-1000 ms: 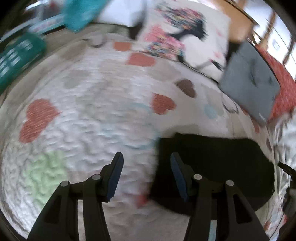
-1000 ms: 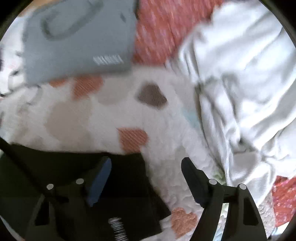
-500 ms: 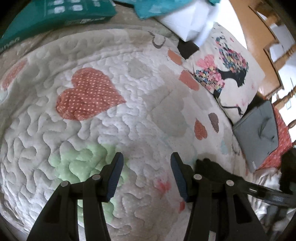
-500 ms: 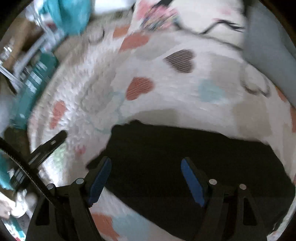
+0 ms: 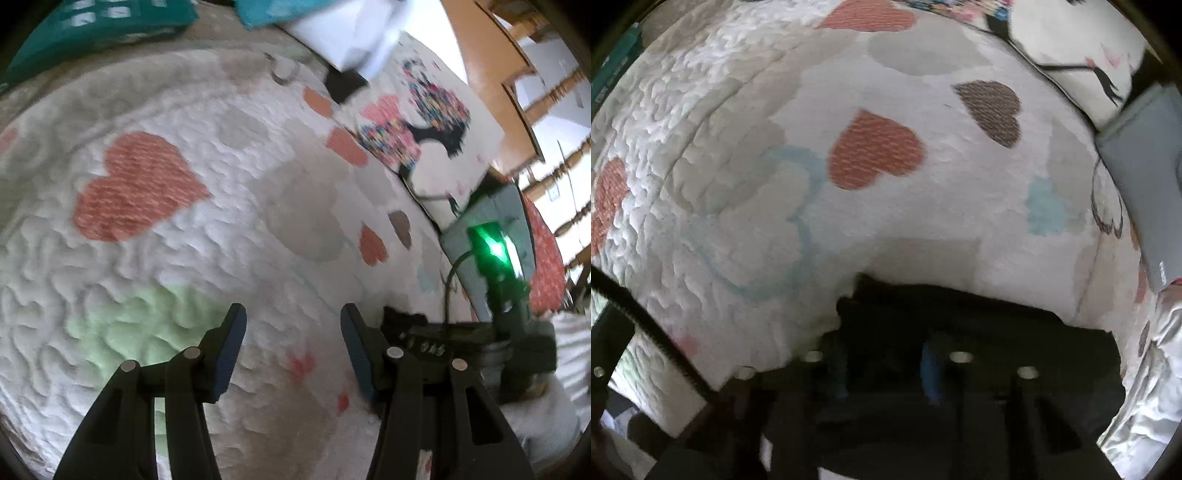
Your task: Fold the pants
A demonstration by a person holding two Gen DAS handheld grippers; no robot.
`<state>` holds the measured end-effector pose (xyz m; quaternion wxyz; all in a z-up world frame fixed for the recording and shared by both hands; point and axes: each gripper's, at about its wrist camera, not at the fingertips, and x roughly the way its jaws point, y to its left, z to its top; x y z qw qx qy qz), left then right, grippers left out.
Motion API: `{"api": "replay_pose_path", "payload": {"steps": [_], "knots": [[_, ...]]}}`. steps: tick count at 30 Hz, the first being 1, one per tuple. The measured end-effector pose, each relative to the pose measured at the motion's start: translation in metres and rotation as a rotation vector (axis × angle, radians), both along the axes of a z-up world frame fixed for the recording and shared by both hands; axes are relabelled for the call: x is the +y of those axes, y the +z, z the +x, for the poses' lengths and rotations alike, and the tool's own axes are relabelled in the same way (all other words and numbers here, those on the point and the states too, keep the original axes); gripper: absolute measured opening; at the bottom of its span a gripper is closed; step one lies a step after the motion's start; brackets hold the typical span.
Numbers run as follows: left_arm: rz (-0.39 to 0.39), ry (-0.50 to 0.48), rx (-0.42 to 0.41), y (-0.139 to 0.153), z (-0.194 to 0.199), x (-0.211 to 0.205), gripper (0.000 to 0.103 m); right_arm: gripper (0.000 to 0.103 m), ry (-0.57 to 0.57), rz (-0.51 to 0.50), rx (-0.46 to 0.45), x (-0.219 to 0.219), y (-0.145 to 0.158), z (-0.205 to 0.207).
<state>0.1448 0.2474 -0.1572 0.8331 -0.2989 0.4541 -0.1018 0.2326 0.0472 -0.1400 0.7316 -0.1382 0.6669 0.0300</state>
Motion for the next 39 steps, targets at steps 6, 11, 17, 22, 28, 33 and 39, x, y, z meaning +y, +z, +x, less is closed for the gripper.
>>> {"api": "replay_pose_path", "payload": {"steps": [6, 11, 17, 22, 28, 33, 39], "knots": [[0.067, -0.205, -0.038, 0.017, 0.004, -0.047, 0.053, 0.024, -0.032, 0.130, -0.020, -0.030, 0.019, -0.008], [0.163, -0.338, -0.079, 0.026, 0.001, -0.085, 0.055, 0.025, -0.051, 0.196, -0.033, -0.037, 0.035, -0.010], [0.128, -0.387, -0.022, 0.016, 0.009, -0.111, 0.003, 0.024, -0.070, 0.288, -0.058, -0.058, 0.056, -0.021], [0.058, -0.404, -0.039, 0.031, -0.003, -0.139, 0.003, 0.024, -0.086, 0.348, -0.108, -0.093, 0.077, -0.035], [-0.028, -0.481, -0.054, 0.050, -0.017, -0.198, 0.003, 0.024, -0.171, 0.376, -0.175, -0.167, 0.079, -0.048], [-0.021, -0.564, -0.048, 0.055, -0.043, -0.232, 0.003, 0.041, -0.260, 0.323, -0.188, -0.248, 0.048, -0.073], [0.100, -0.530, -0.023, 0.051, -0.061, -0.213, 0.005, 0.058, -0.428, 0.312, -0.306, -0.320, 0.057, -0.103]]}}
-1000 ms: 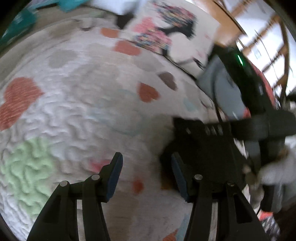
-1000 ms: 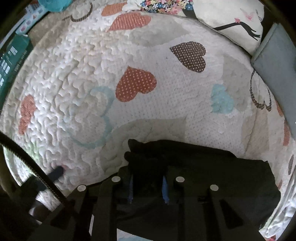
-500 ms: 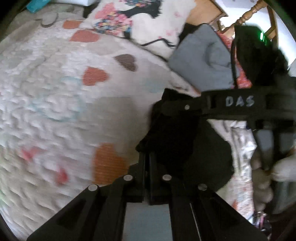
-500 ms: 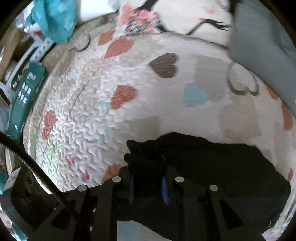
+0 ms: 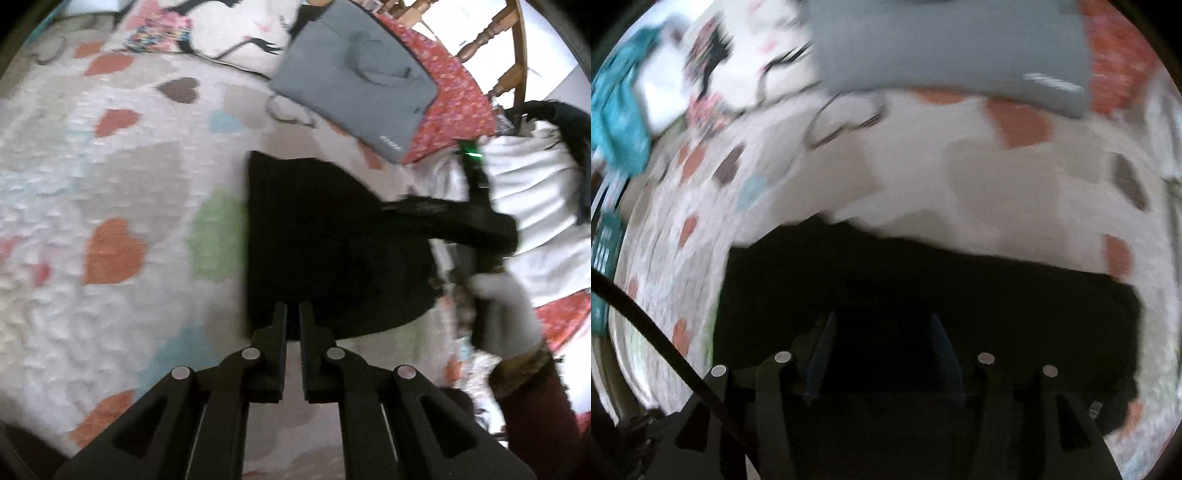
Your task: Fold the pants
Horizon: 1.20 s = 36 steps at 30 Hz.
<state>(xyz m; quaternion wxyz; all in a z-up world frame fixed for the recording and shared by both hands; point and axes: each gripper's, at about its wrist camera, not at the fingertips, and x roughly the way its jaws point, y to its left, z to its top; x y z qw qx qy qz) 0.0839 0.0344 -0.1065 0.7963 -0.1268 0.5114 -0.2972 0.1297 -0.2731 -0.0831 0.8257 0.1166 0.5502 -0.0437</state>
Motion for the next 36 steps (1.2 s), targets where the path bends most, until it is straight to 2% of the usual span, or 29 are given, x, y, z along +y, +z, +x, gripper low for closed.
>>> {"api": "replay_pose_path", "payload": {"steps": [1, 3, 6, 9, 10, 12, 13, 14, 15, 16, 17, 18, 19, 20, 22, 24, 25, 26, 27, 28, 29, 30, 34, 36], "knots": [[0.022, 0.017, -0.003, 0.000, -0.002, 0.006, 0.005, 0.058, -0.020, -0.007, -0.037, -0.005, 0.010, -0.005], [0.061, 0.051, 0.001, -0.003, 0.000, 0.015, 0.006, 0.058, -0.007, 0.054, -0.096, -0.004, 0.024, -0.012], [0.141, 0.106, -0.012, -0.007, 0.003, 0.020, 0.006, 0.058, 0.079, 0.239, -0.198, 0.020, 0.043, -0.018], [0.156, 0.106, -0.007, -0.011, -0.002, 0.021, 0.007, 0.058, 0.142, 0.455, -0.182, 0.044, 0.030, -0.016], [0.165, 0.101, -0.011, -0.010, -0.005, 0.021, 0.009, 0.058, 0.146, 0.486, -0.159, 0.050, 0.021, -0.014], [0.186, 0.089, -0.033, -0.006, -0.010, 0.018, 0.012, 0.058, 0.120, 0.456, -0.107, 0.054, -0.003, -0.011], [0.194, 0.086, -0.046, -0.003, -0.012, 0.018, 0.016, 0.058, 0.077, 0.392, -0.086, 0.047, -0.018, -0.012], [0.200, 0.083, -0.057, 0.000, -0.014, 0.018, 0.019, 0.041, 0.045, 0.370, -0.088, 0.037, -0.027, -0.014], [0.202, 0.081, -0.063, 0.002, -0.014, 0.018, 0.024, 0.019, 0.023, 0.409, -0.100, 0.024, -0.034, -0.017], [0.204, 0.077, -0.068, 0.005, -0.015, 0.018, 0.027, 0.013, -0.010, 0.455, -0.108, 0.010, -0.038, -0.022], [0.207, 0.071, -0.075, 0.008, -0.015, 0.017, 0.027, 0.012, -0.060, 0.504, -0.116, -0.005, -0.041, -0.029], [0.211, 0.064, -0.079, 0.010, -0.013, 0.013, 0.027, 0.023, -0.117, 0.529, -0.141, -0.022, -0.039, -0.040], [0.218, 0.051, -0.086, 0.013, -0.011, 0.008, 0.027, 0.035, -0.170, 0.455, -0.151, -0.034, -0.032, -0.051], [0.225, 0.036, -0.093, 0.016, -0.008, 0.001, 0.027, 0.051, -0.203, 0.400, -0.170, -0.045, -0.023, -0.062], [0.234, -0.005, -0.107, 0.023, -0.002, -0.019, 0.027, 0.055, -0.255, 0.375, -0.269, -0.069, -0.003, -0.095], [0.225, -0.055, -0.119, 0.031, 0.004, -0.043, 0.028, 0.065, -0.321, 0.240, -0.358, -0.085, 0.020, -0.131], [0.224, -0.088, -0.127, 0.036, 0.007, -0.061, 0.029, 0.082, -0.370, 0.123, -0.422, -0.092, 0.032, -0.154], [0.226, -0.118, -0.136, 0.040, 0.010, -0.077, 0.031, 0.099, -0.409, 0.090, -0.460, -0.097, 0.036, -0.168], [0.229, -0.161, -0.149, 0.045, 0.013, -0.101, 0.037, 0.102, -0.471, 0.100, -0.506, -0.108, 0.036, -0.184], [0.230, -0.188, -0.156, 0.048, 0.015, -0.119, 0.039, 0.102, -0.532, 0.207, -0.522, -0.127, 0.027, -0.200], [0.231, -0.219, -0.160, 0.051, 0.017, -0.138, 0.040, 0.098, -0.557, 0.310, -0.494, -0.145, 0.016, -0.207], [0.231, -0.256, -0.161, 0.053, 0.019, -0.160, 0.040, 0.091, -0.580, 0.367, -0.469, -0.154, 0.005, -0.210], [0.272, -0.402, -0.197, 0.054, 0.022, -0.251, 0.040, 0.087, -0.664, 0.280, -0.396, -0.163, -0.021, -0.221], [0.295, -0.467, -0.203, 0.048, 0.025, -0.293, 0.040, 0.087, -0.708, 0.326, -0.388, -0.168, -0.033, -0.224]]}}
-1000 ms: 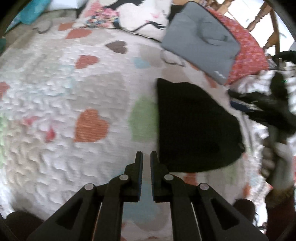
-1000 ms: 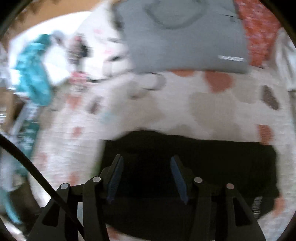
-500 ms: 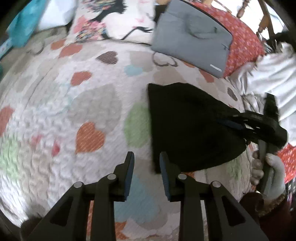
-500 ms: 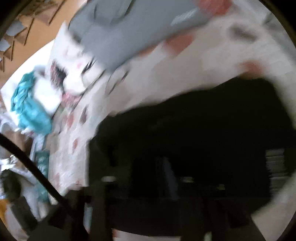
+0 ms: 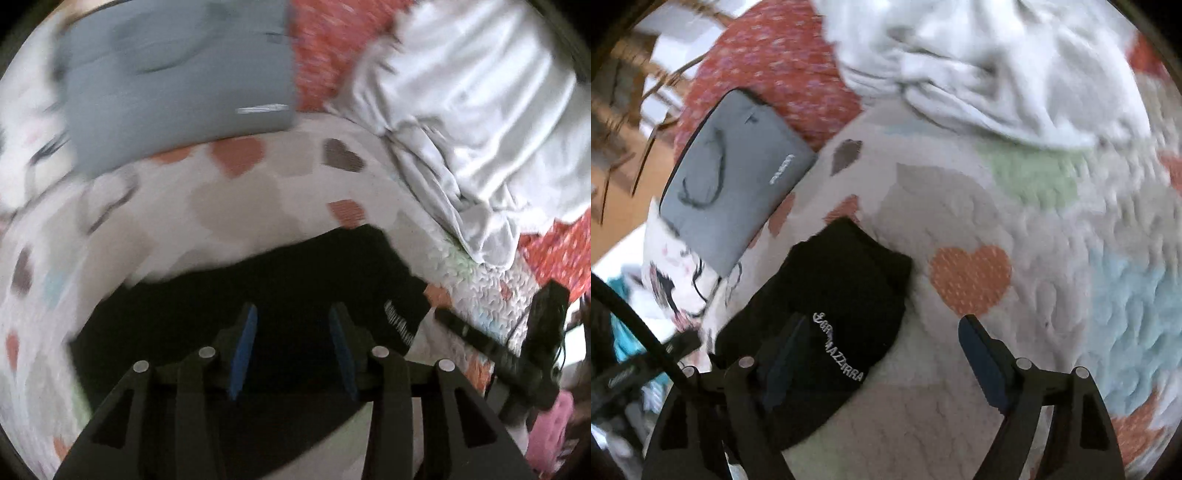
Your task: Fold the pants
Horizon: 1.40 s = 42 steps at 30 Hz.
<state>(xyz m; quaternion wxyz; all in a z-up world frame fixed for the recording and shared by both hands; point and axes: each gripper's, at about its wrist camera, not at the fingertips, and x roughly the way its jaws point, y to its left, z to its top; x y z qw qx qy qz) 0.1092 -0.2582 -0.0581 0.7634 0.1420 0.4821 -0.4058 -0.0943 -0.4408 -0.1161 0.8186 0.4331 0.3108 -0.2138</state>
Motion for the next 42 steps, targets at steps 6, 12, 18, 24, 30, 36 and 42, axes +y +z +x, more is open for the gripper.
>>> {"api": "replay_pose_path", "payload": {"steps": [6, 12, 18, 24, 30, 36, 42], "knots": [[0.074, -0.083, 0.086, -0.040, 0.021, -0.106, 0.041, 0.087, 0.030, 0.073, -0.027, -0.012, -0.018, 0.012], [0.196, -0.201, 0.054, -0.081, 0.017, -0.175, 0.053, 0.087, 0.072, 0.038, -0.046, -0.014, -0.021, 0.030], [0.224, -0.260, -0.008, -0.080, 0.003, -0.177, 0.016, 0.038, 0.130, 0.073, -0.064, -0.010, -0.025, 0.039], [0.065, -0.192, 0.028, -0.034, 0.006, -0.123, 0.012, 0.023, 0.201, -0.005, -0.162, 0.007, 0.009, 0.034], [-0.108, -0.057, 0.090, 0.012, 0.027, -0.032, 0.012, 0.022, 0.393, -0.072, -0.178, 0.070, 0.044, 0.060], [-0.277, 0.123, 0.159, 0.025, 0.061, 0.095, 0.012, 0.021, 0.665, -0.143, -0.166, 0.161, 0.080, 0.103], [-0.318, 0.369, 0.260, -0.027, 0.088, 0.206, 0.015, 0.022, 0.880, -0.208, -0.035, 0.249, 0.056, 0.152]]}}
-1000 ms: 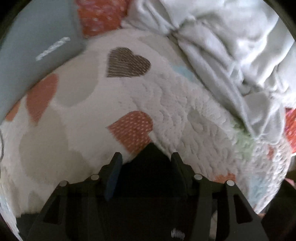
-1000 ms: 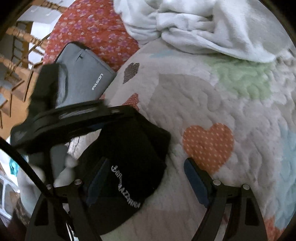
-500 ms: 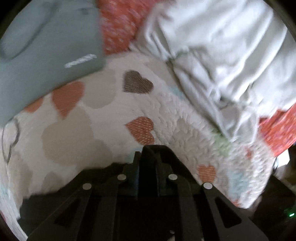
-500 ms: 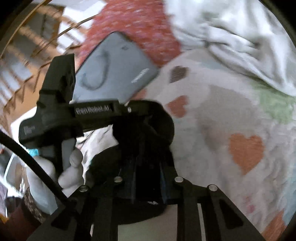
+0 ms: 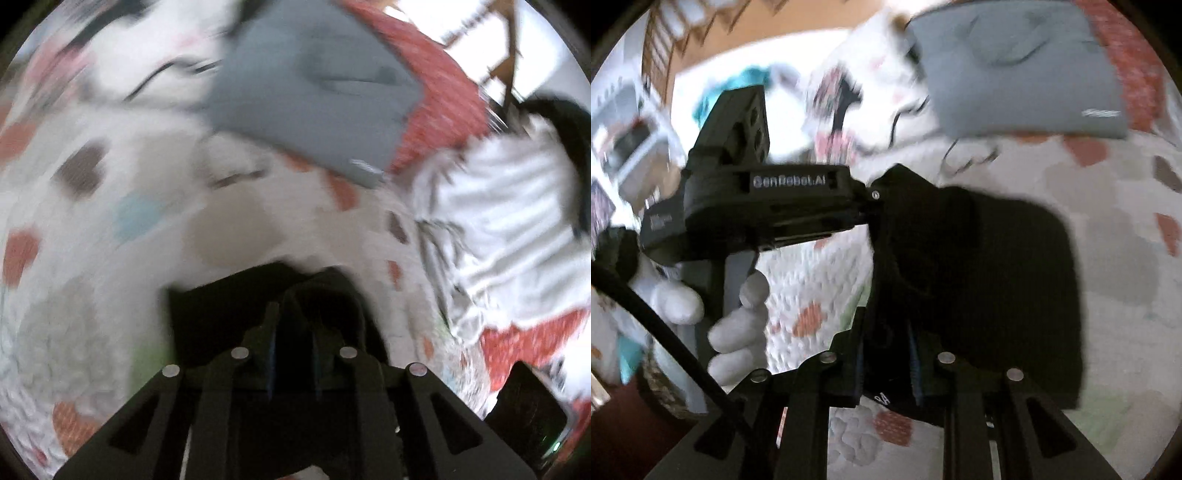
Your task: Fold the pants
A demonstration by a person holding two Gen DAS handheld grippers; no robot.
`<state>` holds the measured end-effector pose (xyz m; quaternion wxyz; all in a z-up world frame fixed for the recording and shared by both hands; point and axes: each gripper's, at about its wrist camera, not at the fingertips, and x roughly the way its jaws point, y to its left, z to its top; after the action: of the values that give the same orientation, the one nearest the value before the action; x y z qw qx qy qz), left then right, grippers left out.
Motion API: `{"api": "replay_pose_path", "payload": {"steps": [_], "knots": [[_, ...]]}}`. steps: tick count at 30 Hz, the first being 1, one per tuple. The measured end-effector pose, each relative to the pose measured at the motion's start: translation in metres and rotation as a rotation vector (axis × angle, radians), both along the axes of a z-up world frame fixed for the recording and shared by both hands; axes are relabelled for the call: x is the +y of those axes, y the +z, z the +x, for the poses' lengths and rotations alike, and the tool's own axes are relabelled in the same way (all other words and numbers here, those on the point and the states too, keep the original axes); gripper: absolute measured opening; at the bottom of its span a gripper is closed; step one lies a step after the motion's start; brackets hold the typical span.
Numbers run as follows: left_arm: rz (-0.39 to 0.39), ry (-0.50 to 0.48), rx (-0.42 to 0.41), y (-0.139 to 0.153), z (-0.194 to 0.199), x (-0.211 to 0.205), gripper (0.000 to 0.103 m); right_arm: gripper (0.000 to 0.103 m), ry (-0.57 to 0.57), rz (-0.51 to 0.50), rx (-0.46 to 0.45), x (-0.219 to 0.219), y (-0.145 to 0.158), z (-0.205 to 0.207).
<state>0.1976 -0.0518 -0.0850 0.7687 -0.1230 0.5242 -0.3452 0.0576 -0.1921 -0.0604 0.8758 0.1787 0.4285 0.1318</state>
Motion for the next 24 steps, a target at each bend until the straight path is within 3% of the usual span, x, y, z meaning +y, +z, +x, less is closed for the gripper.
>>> {"api": "replay_pose_path", "payload": {"steps": [3, 5, 8, 12, 15, 18, 20, 24], "knots": [[0.029, 0.081, 0.065, -0.032, 0.010, 0.028, 0.015, 0.031, 0.057, -0.068, 0.086, 0.025, -0.030, 0.018], [-0.019, 0.107, 0.121, -0.045, 0.012, 0.047, 0.015, 0.035, 0.082, -0.072, 0.112, 0.031, -0.042, 0.021], [-0.060, 0.161, 0.124, -0.045, 0.010, 0.069, 0.015, 0.064, 0.088, 0.034, 0.093, 0.022, -0.031, 0.014], [-0.105, 0.213, 0.128, -0.039, 0.007, 0.090, 0.015, 0.066, 0.091, 0.084, 0.014, 0.008, 0.007, -0.008], [-0.112, 0.214, 0.106, -0.028, -0.001, 0.095, 0.016, 0.066, -0.003, 0.049, -0.026, -0.021, 0.024, -0.029], [-0.100, 0.164, 0.101, -0.025, -0.009, 0.083, 0.030, 0.066, -0.063, 0.032, 0.004, -0.043, 0.017, -0.035], [-0.059, 0.134, 0.092, -0.027, -0.011, 0.066, 0.032, 0.066, -0.072, 0.137, 0.056, -0.048, 0.002, -0.035], [0.026, 0.090, 0.087, -0.032, -0.007, 0.032, 0.034, 0.066, -0.051, 0.243, 0.134, -0.028, -0.027, -0.026]]}}
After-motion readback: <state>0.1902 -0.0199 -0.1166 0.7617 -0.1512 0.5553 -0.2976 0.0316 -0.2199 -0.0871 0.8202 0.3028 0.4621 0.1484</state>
